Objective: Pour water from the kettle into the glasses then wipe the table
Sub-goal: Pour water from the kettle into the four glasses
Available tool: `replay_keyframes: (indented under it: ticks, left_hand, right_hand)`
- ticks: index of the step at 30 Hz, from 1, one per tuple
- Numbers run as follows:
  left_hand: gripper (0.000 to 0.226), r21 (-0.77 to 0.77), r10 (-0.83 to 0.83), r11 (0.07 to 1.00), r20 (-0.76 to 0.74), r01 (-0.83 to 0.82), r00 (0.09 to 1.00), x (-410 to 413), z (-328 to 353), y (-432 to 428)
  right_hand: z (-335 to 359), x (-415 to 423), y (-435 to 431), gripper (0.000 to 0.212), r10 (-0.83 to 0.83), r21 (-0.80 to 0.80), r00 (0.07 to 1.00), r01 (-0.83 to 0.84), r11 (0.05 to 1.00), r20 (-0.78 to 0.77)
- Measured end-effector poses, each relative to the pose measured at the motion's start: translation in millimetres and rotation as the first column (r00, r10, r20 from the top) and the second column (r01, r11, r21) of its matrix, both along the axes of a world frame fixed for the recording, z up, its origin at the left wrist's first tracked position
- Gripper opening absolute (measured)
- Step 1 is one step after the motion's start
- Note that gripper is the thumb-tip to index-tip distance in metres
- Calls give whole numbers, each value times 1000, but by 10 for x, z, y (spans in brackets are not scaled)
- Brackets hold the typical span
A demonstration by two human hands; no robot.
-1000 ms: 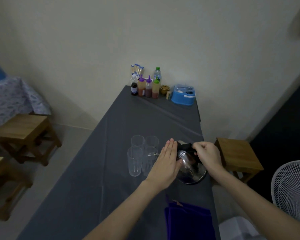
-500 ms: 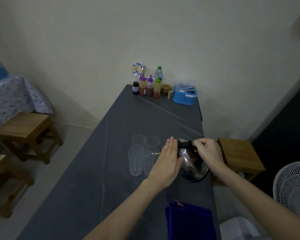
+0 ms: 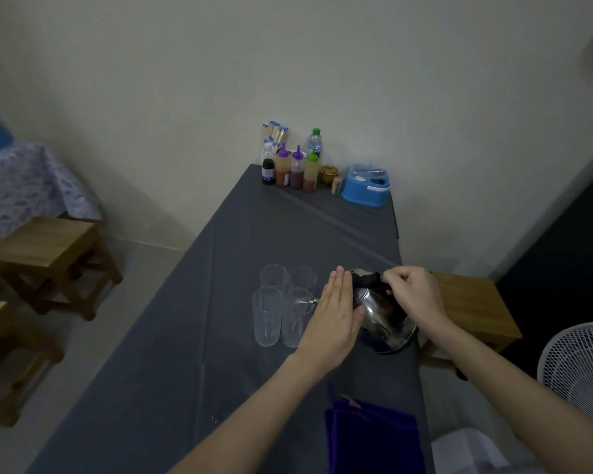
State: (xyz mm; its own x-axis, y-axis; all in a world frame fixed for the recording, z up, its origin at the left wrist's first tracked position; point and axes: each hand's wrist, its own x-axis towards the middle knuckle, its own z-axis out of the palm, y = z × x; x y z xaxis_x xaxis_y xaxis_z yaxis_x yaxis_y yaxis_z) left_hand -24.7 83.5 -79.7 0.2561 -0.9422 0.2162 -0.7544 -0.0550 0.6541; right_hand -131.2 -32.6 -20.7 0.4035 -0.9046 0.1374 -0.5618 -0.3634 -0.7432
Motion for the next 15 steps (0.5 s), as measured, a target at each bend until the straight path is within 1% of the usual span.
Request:
replay_keyframes:
  ticks: [5,9,12,13,15]
  left_hand:
    - [77,10,-6,1000,11,6,1000,4,18,-11]
    - [66,4,7,1000,11,-7,1000,10,-11,-43]
    - [75,10,2,1000,-1,-2,1000,-12,19,-44]
    - [75,8,1,1000,-5,-1,1000,-16,28,-43]
    - [68,-3,-1,1000,-18,1,1000,-20,35,-46]
  right_hand:
    - [30,15,1,33,3,-12,1000,-3,1000,-20]
    - [64,6,12,34,12,-3,1000,-12,1000,-26]
    - [76,-4,-11,34,6,-16,999,-7,1000,-48]
    - [77,0,-18,34,0,-26,998,-1,1000,-57]
    - [84,3,-27,33,-10,-39,998,7,999,-69]
